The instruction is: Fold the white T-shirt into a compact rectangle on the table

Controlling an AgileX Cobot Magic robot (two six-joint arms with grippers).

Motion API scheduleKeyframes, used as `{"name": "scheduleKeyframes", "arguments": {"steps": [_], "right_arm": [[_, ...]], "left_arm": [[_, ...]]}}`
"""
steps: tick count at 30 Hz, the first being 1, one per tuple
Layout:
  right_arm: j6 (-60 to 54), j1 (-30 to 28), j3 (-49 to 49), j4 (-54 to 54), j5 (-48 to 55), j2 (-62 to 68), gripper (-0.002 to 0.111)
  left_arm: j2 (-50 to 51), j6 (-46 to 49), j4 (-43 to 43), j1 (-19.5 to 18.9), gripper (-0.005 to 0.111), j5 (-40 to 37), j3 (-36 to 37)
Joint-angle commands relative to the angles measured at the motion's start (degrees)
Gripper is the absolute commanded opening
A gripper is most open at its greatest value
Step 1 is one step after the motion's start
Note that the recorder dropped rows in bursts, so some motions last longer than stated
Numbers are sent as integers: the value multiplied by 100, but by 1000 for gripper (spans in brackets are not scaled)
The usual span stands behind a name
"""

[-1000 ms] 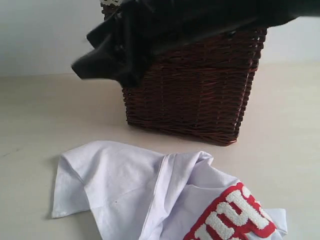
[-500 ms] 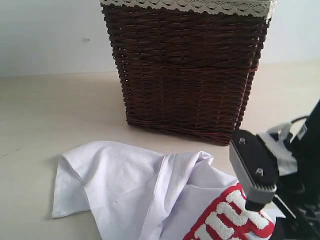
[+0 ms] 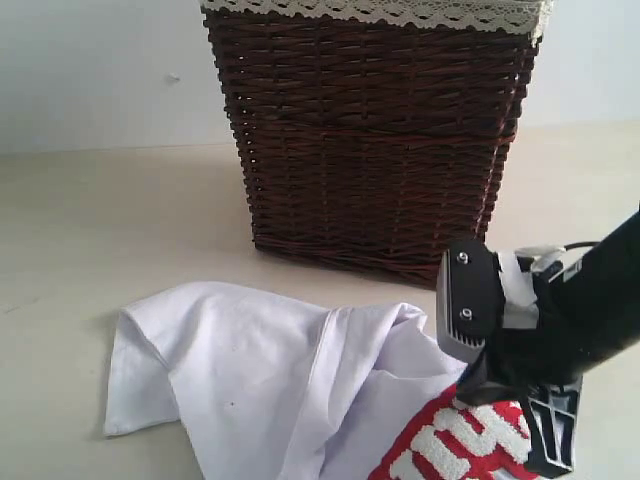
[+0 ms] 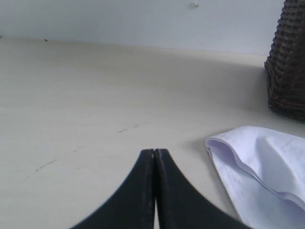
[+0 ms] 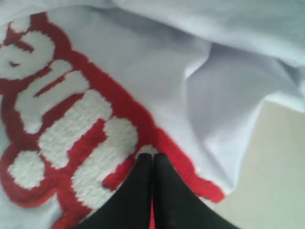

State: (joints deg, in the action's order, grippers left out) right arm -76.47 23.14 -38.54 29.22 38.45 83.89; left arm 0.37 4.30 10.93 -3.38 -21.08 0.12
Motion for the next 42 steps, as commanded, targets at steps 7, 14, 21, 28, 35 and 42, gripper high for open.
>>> {"name": "scheduleKeyframes", "arguments": {"steps": [7,14,21,28,35,42], "right_arm": [[469,-30,-364,31,198,-881,41],[2694,-30,177,-481,1138,-1243,69],[2825,-30,715,-155,498,-660,59],[2678,-30,677,-75,182,-365,0],[2427,-30,295,-673,209,-951,20],[3512,-30,1100,-928,218,-1101,72]], "left_arm": [[-37,-4,26,30,0,22,-12],[-37,-4,26,30,0,22,-12],[-37,-4,26,30,0,22,-12],[-37,-4,26,30,0,22,-12],[-37,-4,26,30,0,22,-12],[-37,-4,26,30,0,22,-12]]}}
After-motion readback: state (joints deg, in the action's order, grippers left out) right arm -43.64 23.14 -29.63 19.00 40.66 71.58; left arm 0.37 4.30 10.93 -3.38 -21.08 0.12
